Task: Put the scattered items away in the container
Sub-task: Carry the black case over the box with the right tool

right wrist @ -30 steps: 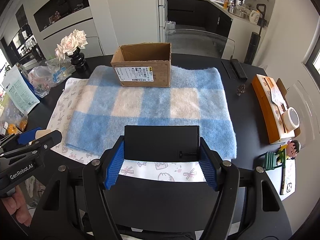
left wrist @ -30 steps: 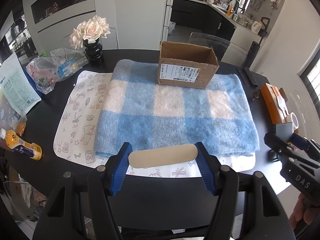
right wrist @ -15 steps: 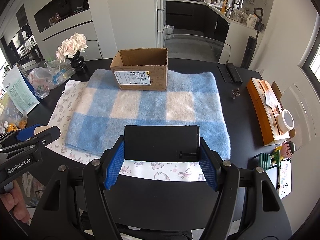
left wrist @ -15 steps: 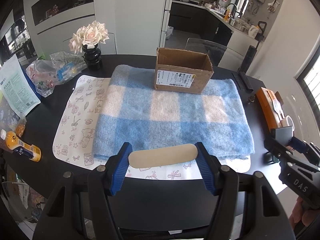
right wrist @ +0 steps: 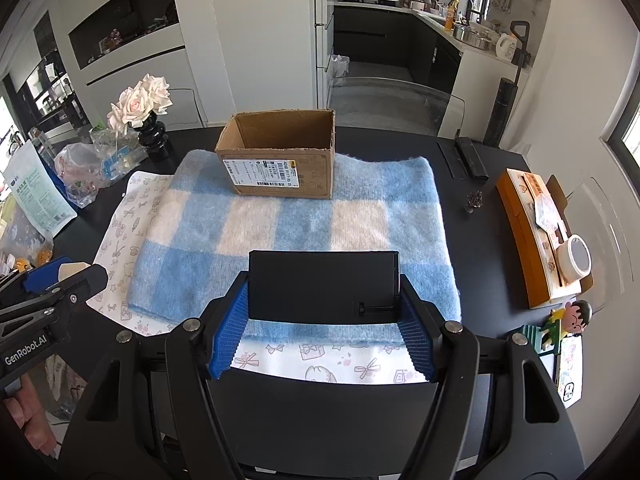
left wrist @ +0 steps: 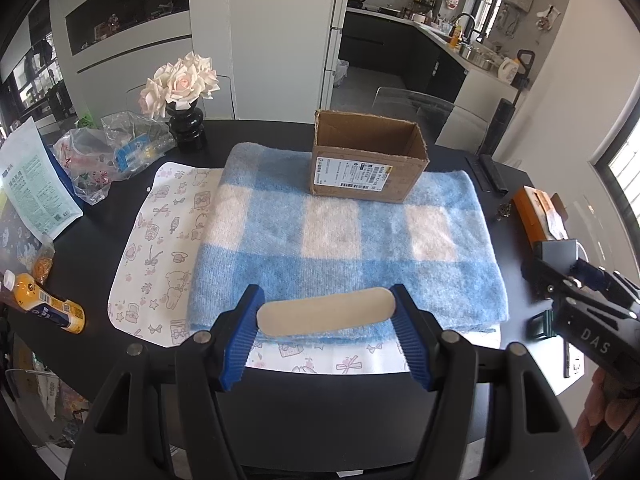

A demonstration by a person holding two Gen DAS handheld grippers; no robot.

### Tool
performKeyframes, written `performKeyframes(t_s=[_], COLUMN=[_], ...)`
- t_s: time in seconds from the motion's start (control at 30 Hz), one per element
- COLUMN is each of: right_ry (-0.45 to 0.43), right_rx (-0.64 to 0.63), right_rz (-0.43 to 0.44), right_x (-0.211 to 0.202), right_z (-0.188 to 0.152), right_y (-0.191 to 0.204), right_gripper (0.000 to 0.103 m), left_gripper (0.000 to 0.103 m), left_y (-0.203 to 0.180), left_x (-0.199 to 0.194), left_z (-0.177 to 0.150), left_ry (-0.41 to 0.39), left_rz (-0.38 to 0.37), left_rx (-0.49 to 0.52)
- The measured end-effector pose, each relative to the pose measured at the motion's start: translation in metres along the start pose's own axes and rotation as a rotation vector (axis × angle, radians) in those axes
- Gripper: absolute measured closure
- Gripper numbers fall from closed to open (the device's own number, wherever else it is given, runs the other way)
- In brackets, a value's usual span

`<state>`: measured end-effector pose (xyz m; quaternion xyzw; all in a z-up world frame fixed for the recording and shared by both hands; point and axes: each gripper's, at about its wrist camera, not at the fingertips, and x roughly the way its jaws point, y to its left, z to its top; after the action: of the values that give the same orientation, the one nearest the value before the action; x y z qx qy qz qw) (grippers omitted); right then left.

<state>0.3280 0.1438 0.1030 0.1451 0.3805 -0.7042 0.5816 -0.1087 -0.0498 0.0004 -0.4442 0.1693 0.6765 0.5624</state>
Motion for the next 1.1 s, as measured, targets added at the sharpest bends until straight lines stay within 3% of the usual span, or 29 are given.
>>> performKeyframes(t_s=[0.4,1.1], right_ry=[-0.041,0.007], right_rx=[-0.049,-0.087], right_rz=[-0.008,0.007], right_x=[0.028,0.117], right_z=[0.060,0.164], right_y=[0.007,0.029], right_gripper=[0.032,0.032], left_gripper=[0.040,0.040], left_y=[0.011,0.024], left_x=[-0.003,-0.021], left_z=[0.017,0.033], left_ry=[-0.024,-0.071], left_rz=[0.010,0.031], left_rx=[-0.017,-0.028])
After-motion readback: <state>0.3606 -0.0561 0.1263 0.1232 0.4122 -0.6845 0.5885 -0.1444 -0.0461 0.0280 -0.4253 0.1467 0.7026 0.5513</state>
